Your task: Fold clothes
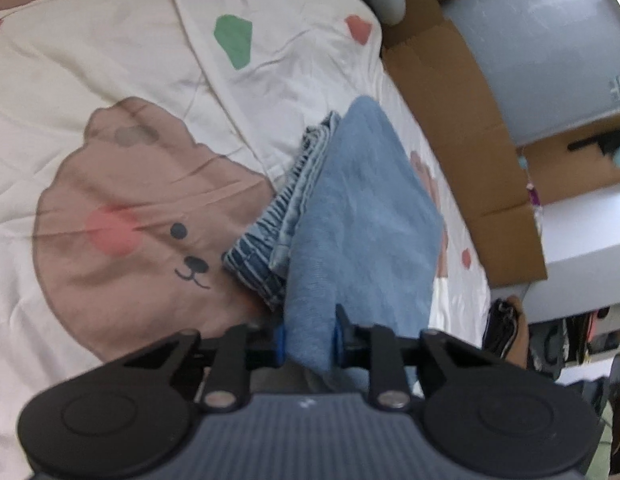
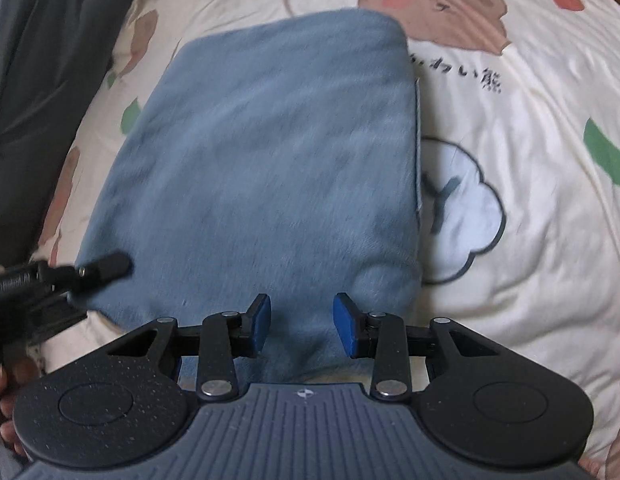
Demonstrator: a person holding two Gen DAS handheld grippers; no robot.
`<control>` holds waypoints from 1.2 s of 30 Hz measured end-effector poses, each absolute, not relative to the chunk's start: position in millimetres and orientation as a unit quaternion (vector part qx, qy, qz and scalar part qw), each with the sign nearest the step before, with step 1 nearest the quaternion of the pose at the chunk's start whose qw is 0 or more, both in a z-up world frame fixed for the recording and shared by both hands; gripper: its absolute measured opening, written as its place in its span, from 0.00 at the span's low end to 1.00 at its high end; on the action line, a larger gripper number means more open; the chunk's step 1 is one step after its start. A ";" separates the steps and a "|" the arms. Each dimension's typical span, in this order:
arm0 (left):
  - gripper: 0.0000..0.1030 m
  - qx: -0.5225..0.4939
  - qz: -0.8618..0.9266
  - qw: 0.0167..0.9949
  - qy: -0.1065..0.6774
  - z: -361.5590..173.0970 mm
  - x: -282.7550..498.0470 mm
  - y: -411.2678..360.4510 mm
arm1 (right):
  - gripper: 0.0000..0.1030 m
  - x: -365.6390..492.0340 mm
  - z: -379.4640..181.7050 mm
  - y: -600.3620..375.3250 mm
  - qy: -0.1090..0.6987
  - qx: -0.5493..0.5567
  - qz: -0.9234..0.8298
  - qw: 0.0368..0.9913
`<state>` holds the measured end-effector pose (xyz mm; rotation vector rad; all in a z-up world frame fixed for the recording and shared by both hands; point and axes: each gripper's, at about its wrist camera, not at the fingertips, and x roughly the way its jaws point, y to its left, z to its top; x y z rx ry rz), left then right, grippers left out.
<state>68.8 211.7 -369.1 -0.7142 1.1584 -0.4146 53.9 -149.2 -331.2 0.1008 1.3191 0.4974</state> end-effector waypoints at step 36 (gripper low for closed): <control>0.16 -0.315 -0.241 0.709 0.584 -381.9 5.0 179.9 | 0.40 62.9 -316.3 -170.9 0.576 0.101 0.223 0.780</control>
